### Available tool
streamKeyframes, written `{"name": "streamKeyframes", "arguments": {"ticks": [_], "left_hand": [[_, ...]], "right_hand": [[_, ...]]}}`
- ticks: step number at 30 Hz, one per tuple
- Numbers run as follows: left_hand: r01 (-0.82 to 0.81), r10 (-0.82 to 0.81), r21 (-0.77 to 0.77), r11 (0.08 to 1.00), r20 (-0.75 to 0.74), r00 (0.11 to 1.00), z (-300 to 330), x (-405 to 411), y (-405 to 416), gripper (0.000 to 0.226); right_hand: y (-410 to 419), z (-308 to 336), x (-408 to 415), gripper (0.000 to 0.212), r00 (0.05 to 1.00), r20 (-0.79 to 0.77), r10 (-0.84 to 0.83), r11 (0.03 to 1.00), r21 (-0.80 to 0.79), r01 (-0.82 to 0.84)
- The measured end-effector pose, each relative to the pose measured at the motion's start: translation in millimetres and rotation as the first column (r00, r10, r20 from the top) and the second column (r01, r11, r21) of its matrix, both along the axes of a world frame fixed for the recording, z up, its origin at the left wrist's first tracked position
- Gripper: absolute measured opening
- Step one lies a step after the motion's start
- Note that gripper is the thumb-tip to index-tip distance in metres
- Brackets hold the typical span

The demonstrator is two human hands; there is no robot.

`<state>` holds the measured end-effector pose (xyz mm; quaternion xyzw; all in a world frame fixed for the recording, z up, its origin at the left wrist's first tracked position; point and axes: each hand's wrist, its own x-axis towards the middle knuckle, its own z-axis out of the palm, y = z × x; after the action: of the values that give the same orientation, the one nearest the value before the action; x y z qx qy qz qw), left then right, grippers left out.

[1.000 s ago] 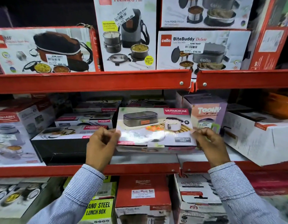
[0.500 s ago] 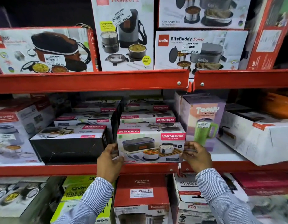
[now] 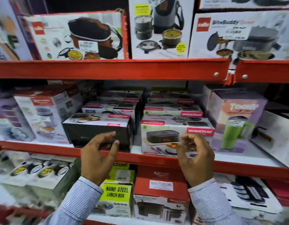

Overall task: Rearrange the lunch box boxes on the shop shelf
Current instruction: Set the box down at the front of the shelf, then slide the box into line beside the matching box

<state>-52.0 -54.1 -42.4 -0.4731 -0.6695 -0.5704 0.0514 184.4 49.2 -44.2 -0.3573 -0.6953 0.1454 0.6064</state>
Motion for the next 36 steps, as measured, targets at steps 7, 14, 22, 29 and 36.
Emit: {"name": "streamKeyframes", "arguments": {"ticks": [7, 14, 22, 29, 36], "left_hand": [[-0.219, 0.22, -0.063, 0.974, 0.017, 0.975, 13.9, -113.0, -33.7, 0.044], [-0.02, 0.052, -0.267, 0.964, 0.116, 0.992, -3.0, -206.3, -26.9, 0.074], [0.288, -0.204, -0.227, 0.931, 0.331, 0.921, -8.9, -222.8, -7.6, 0.064], [0.337, -0.298, 0.014, 0.941, 0.505, 0.81, 12.6, -230.1, -20.8, 0.039], [0.278, -0.257, 0.026, 0.96, 0.466, 0.846, 12.5, -236.1, -21.1, 0.015]], "right_hand": [[-18.0, 4.0, -106.4, 0.018, 0.981, 0.075, 0.18, 0.953, -0.262, -0.154], [-20.1, 18.1, -175.7, 0.044, 0.97, 0.245, -0.009, 0.917, -0.384, 0.106], [-20.5, 21.7, -193.7, 0.063, 0.987, 0.152, 0.043, 0.763, -0.643, 0.065], [-36.0, 33.6, -182.9, 0.033, 0.997, -0.073, 0.01, 0.825, -0.562, -0.049], [-29.5, 21.9, -177.5, 0.016, 0.998, -0.042, -0.037, 0.883, -0.47, 0.013]]}}
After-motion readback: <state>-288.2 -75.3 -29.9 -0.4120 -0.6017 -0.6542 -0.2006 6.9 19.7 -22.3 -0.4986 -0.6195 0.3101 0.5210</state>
